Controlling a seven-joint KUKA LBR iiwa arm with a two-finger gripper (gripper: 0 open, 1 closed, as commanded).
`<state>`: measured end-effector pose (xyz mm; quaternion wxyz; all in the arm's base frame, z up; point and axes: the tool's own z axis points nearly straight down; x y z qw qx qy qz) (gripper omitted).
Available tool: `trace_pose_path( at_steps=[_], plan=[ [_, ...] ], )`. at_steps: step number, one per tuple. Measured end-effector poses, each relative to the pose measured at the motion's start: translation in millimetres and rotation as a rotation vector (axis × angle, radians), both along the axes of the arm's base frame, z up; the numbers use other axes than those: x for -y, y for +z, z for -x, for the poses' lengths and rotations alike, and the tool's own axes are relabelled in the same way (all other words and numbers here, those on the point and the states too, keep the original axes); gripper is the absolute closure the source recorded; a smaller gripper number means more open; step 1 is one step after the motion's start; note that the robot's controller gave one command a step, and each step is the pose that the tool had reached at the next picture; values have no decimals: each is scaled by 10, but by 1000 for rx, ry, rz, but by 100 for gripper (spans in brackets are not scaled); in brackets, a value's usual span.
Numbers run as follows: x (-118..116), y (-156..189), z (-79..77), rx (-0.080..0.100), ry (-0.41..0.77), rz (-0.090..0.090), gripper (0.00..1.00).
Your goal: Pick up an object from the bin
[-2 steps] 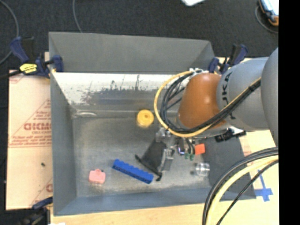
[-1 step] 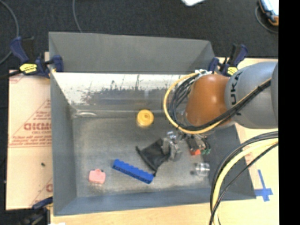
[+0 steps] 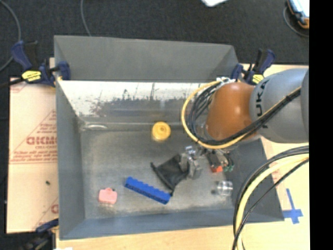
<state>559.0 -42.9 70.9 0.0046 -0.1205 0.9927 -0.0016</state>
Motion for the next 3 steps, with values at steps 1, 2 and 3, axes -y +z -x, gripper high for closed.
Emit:
trace_pose_path(
  at_steps=[1, 2, 3],
  plan=[
    [-118, 966, -86, -2, 13, 0, 100],
    [-77, 887, -69, 4, 31, 0, 100],
    [-69, 1712, -84, 0, -42, -2, 100]
  ],
)
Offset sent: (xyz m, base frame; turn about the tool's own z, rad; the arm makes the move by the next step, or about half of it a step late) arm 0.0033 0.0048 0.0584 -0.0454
